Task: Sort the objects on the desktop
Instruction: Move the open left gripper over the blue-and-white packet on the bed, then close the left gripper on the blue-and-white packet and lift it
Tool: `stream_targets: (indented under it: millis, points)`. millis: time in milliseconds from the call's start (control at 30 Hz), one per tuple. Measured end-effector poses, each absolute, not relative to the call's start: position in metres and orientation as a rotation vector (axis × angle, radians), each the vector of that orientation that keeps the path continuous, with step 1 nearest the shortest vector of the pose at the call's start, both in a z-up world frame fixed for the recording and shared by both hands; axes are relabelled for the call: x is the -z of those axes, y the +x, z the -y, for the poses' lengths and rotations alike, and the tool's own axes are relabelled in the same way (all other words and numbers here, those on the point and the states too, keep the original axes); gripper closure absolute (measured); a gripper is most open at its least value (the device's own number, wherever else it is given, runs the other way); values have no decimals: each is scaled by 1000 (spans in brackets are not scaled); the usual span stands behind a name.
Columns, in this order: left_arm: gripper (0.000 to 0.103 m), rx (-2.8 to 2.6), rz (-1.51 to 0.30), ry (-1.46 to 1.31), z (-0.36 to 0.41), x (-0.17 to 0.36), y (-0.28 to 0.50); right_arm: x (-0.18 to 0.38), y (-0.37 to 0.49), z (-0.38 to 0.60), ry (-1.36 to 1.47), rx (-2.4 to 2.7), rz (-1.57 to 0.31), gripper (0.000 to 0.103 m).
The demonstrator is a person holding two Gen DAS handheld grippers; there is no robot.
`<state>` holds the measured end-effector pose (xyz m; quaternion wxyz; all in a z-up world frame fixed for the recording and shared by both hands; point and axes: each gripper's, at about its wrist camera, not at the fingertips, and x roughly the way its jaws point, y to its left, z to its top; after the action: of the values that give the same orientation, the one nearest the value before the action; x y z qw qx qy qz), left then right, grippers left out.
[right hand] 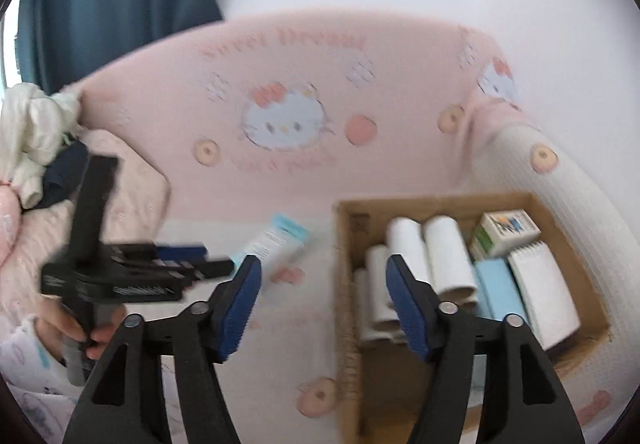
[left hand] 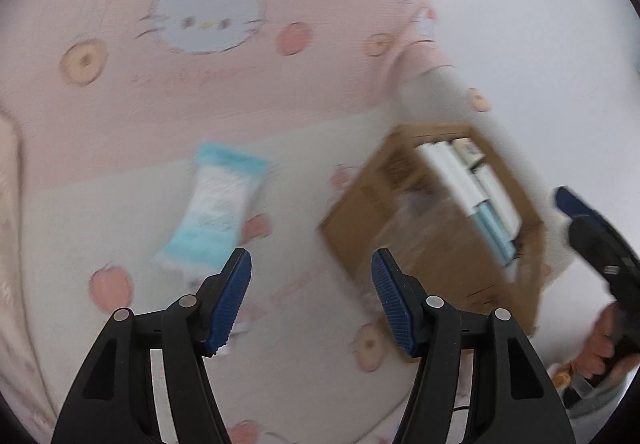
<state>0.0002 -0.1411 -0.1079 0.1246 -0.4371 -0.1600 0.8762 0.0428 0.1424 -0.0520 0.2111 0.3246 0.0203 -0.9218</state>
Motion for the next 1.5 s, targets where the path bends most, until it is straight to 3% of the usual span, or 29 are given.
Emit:
stream_targets:
  millis: [267,433,633,833,1000,1433,1467,1500]
  points:
    - [36,-2581,627,-1373,188,147,17,78,49,-78,885,2446,-113,38]
    - [36,-2572,995,-1295,223,176,32,105,33,-54,953,2432,-107,38]
    - [37,-2443,1313,-1295,248,216,30,137,7,-39,1095,2408,-30,38]
    - [38,-2397,1308,-1304,250,234,13,181,-21,-20,1254,2358,32,37]
    - [38,-2342,1483,-1248,253,255,2,212,-50,-8,1347,2357,79,37]
    - [39,-2322,1611,-1192,247,273,-31,260,-117,14,1517,2193,244,38]
    - [41,-2319,1612,-1188,246,273,-32,262,-118,13,1521,2189,261,43]
    - [44,-2318,1615,-1188,246,274,-33,263,-118,13,1510,2195,273,59]
